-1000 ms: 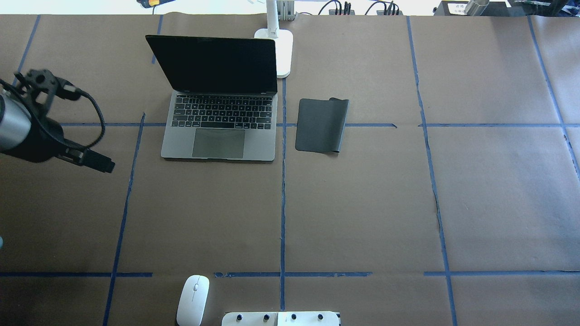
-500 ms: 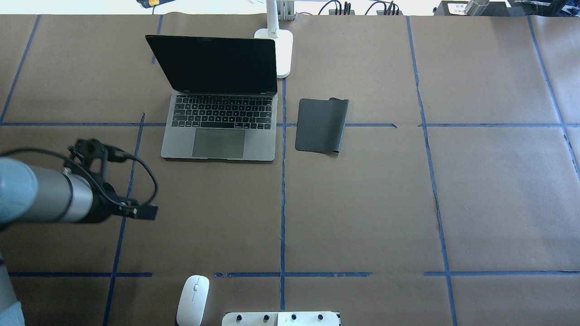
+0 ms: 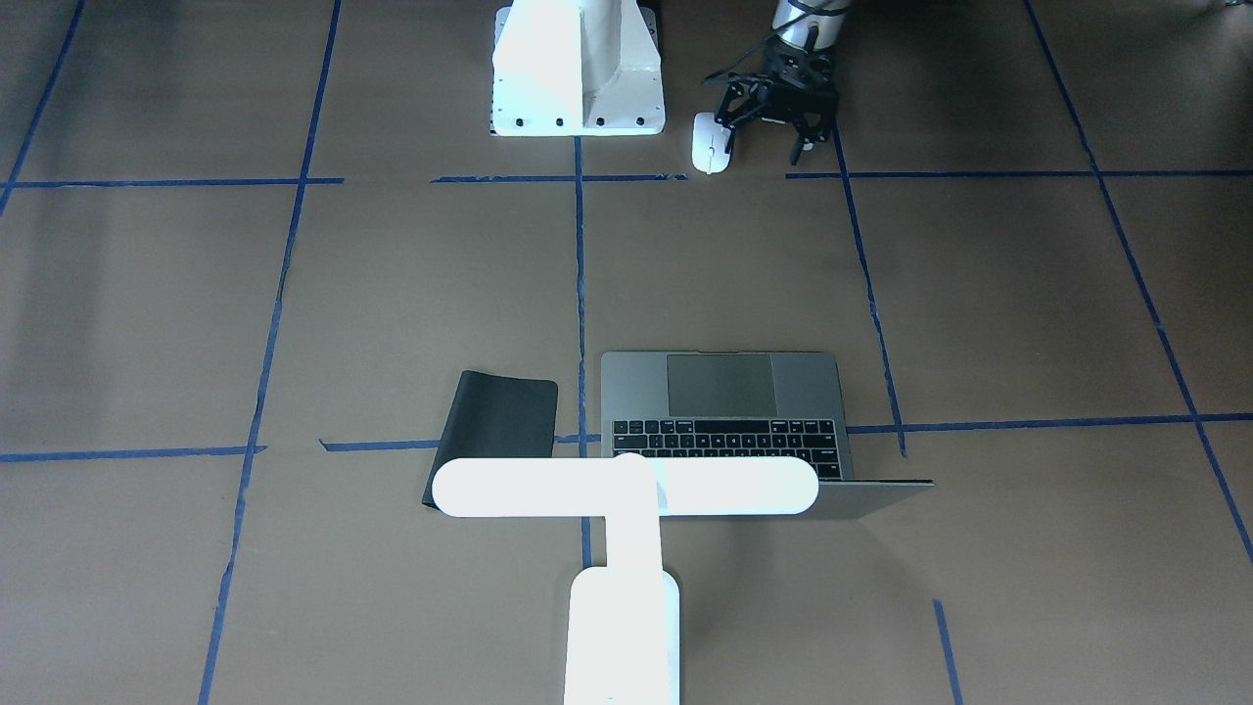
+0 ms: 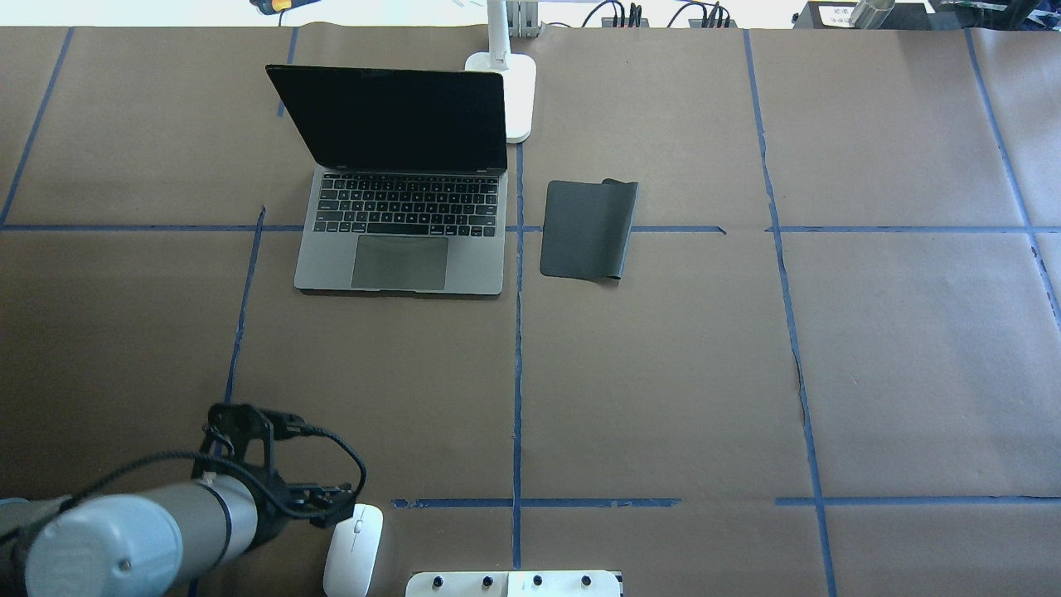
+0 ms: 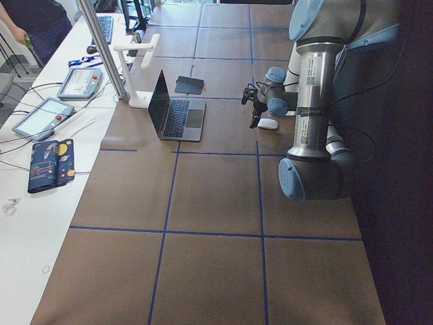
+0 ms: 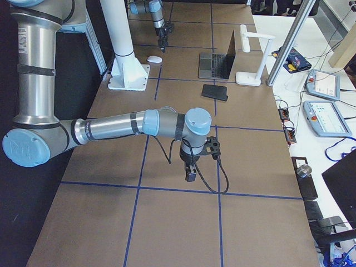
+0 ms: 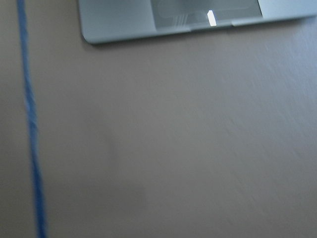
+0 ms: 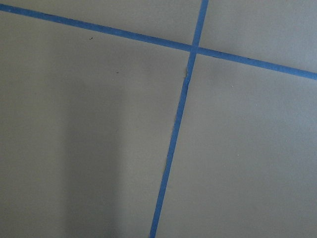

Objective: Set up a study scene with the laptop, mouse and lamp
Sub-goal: 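Lower the left gripper onto the white mouse and grasp it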

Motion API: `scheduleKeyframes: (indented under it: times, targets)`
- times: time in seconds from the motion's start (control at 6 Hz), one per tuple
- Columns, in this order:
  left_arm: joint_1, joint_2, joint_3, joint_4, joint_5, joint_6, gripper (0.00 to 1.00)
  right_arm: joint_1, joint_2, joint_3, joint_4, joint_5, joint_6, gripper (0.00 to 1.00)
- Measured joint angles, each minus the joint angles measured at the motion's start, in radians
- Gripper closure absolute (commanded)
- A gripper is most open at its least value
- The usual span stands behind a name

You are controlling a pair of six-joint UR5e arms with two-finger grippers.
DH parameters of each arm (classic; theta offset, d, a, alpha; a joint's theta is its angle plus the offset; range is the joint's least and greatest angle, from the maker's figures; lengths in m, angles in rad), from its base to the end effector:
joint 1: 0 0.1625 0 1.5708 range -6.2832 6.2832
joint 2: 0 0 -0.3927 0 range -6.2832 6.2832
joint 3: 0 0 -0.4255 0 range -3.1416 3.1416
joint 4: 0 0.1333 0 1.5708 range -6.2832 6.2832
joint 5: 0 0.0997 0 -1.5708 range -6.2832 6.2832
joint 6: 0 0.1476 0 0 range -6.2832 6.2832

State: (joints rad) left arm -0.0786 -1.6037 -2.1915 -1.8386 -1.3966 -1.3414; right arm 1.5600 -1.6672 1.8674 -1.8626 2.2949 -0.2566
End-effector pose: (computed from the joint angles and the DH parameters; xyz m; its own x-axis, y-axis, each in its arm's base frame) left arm 0.5127 -0.1998 0.3048 0.6359 0.1746 -0.7518 0.0722 0.9563 0.2832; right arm 0.0305 -0.4687 0.5880 0.7224 -0.2019 0.6613 0.2007 0.9765 0.0789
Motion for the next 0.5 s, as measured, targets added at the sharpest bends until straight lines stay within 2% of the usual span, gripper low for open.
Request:
scheduleKeyframes:
  times: [0.17,0.5]
  targets:
    - [0.061,-0.002,0.007,0.003,0.052,-0.024,0.00,0.000,-0.004,0.000,0.000,0.001,0.000,0.00]
    - [0.130,-0.024,0.033,0.008,0.074,-0.053,0.00,0.000,-0.007,0.000,0.000,0.004,0.001,0.00]
